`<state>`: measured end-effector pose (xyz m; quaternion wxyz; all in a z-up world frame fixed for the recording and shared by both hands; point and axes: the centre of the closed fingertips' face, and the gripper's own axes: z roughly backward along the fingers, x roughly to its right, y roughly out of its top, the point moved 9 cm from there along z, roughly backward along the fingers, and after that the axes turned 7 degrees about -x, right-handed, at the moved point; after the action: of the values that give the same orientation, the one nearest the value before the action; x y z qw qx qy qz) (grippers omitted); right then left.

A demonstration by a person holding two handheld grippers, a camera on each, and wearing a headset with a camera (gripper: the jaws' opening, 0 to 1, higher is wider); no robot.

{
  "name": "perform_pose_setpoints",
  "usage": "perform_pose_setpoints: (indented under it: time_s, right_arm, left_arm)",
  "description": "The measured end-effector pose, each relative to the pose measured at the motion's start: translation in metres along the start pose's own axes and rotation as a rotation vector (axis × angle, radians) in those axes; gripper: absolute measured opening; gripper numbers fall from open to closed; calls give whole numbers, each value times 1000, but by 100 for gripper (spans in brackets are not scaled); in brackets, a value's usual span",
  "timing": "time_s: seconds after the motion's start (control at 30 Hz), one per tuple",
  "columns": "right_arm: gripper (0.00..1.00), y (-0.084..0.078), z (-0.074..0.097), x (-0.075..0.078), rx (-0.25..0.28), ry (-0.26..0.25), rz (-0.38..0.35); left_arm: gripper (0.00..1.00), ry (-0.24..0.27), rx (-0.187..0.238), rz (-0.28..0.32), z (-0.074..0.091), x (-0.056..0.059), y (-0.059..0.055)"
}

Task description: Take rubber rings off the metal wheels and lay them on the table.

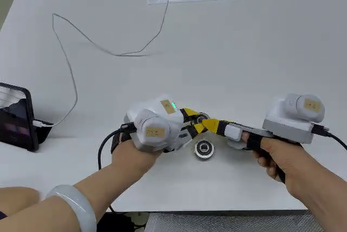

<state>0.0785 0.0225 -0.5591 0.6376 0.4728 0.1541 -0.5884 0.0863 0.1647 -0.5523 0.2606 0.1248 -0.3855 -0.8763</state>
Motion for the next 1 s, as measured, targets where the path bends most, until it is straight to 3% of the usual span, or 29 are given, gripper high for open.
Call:
perform_pose_setpoints:
  time_s: [0.37, 1.0]
  right_arm:
    - [29, 2, -8, 2, 6, 33, -53]
    - [27, 1, -7, 0, -3, 42, -37]
  left_arm:
    - [14, -2, 2, 3, 0, 0, 0]
    - [14, -1, 1, 2, 1, 2, 1]
